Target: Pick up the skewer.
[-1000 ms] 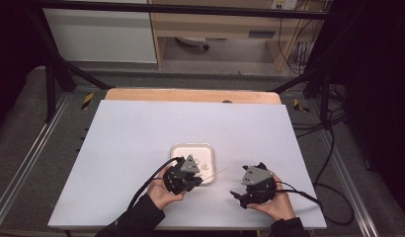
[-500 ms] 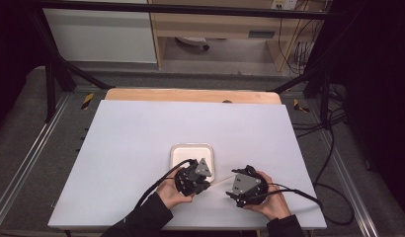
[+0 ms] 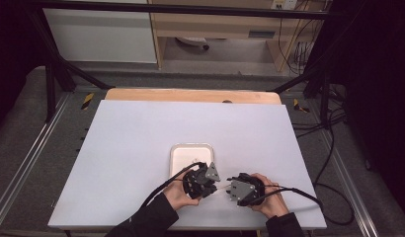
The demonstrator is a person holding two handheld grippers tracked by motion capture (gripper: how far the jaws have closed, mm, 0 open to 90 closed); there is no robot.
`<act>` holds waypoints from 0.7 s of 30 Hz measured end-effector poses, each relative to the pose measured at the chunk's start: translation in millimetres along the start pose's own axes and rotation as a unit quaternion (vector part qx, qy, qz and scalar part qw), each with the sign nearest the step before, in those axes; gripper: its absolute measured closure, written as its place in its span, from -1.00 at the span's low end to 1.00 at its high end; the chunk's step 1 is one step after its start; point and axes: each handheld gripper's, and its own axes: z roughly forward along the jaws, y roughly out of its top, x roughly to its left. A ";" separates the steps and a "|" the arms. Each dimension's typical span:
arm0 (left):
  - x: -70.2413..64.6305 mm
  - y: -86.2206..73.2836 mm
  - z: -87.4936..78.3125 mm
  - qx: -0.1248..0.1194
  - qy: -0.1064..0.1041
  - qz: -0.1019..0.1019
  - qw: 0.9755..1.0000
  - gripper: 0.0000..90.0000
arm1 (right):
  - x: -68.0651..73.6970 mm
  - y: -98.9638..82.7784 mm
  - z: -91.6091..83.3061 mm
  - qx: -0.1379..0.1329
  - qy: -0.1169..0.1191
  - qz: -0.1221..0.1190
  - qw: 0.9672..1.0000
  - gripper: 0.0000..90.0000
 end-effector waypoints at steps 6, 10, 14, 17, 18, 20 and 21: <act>-2.4 1.6 1.3 0.004 -0.006 0.007 1.000 0.96 | 0.6 -0.4 1.7 0.009 0.007 -0.035 0.999 0.61; -3.4 2.0 1.3 0.006 -0.007 0.010 1.000 0.96 | 1.0 0.2 3.4 0.014 0.016 -0.057 0.998 0.74; -3.9 1.9 1.7 0.006 -0.008 0.010 1.000 0.96 | 1.1 0.9 4.0 0.017 0.020 -0.074 0.997 0.85; -4.0 2.0 1.5 0.008 -0.010 0.014 1.000 0.96 | 1.6 1.2 4.6 0.017 0.026 -0.096 0.995 0.93; -4.1 2.0 1.4 0.008 -0.010 0.015 1.000 0.96 | 1.6 1.2 4.6 0.017 0.026 -0.096 0.995 0.93; -3.9 1.9 1.3 0.008 -0.010 0.014 1.000 0.96 | 2.1 1.4 4.2 0.015 0.026 -0.107 0.994 0.95; -3.8 1.9 1.4 0.007 -0.009 0.013 1.000 0.96 | 2.1 1.5 3.8 0.016 0.025 -0.110 0.993 0.96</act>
